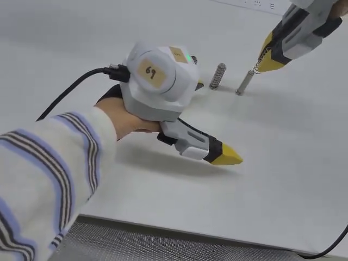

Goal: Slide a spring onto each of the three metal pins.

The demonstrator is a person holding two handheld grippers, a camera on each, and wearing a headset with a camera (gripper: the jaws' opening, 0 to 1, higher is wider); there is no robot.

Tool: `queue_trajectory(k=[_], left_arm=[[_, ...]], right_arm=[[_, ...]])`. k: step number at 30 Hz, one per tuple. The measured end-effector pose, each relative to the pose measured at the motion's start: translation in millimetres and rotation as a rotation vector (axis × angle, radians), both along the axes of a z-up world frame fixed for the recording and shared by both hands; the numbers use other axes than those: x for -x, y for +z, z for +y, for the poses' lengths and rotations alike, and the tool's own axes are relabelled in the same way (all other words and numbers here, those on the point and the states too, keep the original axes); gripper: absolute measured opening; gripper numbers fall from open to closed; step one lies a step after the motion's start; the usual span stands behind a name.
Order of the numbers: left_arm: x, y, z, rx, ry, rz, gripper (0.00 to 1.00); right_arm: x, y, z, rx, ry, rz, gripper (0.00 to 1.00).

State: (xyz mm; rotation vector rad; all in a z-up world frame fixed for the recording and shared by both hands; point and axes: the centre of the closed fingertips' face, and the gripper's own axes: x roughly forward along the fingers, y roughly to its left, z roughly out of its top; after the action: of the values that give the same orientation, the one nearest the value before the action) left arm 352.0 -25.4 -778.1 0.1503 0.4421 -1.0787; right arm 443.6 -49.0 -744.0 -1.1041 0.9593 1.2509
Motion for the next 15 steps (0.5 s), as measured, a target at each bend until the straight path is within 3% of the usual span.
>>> queue_trajectory(k=[10, 15], left_arm=[[-1.3, 0.2, 0.1, 0.005, 0.006, 0.011, 0.96], [0.0, -2.0, 2.7, -0.006, 0.007, 0.021, 0.95]], right_arm=[[-1.9, -6.1, 2.9, 0.012, -0.004, 0.019, 0.08], [-5.2, -5.1, 8.2, -0.014, -0.034, 0.041, 0.08]])
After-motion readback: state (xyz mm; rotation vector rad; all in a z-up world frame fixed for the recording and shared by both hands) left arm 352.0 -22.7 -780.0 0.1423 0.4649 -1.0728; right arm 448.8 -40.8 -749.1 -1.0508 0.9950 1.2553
